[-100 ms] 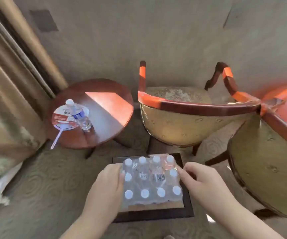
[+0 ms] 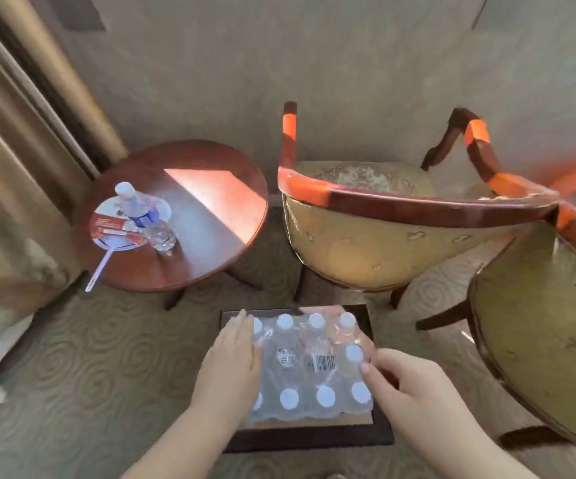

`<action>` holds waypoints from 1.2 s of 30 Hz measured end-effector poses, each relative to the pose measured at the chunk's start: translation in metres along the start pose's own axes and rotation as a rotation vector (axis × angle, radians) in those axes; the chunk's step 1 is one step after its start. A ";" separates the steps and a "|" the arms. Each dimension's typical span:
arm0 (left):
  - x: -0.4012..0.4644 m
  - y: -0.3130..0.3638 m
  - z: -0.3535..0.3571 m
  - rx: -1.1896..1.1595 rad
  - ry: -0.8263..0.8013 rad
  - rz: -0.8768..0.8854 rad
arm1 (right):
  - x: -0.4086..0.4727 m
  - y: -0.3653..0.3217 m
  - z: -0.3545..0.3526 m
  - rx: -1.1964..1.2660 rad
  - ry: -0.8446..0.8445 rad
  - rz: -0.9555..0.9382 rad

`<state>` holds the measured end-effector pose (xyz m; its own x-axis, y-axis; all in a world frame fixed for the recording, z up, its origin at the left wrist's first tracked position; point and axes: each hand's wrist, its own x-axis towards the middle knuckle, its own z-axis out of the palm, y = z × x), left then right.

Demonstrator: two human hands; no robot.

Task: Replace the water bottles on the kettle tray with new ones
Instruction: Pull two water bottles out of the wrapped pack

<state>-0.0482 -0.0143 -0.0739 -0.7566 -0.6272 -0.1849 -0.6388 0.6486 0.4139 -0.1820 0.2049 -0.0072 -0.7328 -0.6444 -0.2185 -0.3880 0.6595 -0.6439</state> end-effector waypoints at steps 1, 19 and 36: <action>0.019 0.002 0.014 0.017 -0.012 -0.014 | 0.003 0.007 0.008 -0.015 -0.057 0.041; 0.068 -0.027 0.080 -0.071 0.050 0.019 | 0.123 -0.048 0.099 -0.662 -0.317 -0.311; 0.074 -0.030 0.084 -0.030 0.064 0.020 | 0.104 -0.017 0.073 -0.462 -0.560 -0.653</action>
<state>-0.0967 -0.0440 -0.1749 -0.7580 -0.6413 -0.1192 -0.6186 0.6487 0.4434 -0.2105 0.0981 -0.0727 0.0299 -0.9489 -0.3143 -0.8917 0.1167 -0.4373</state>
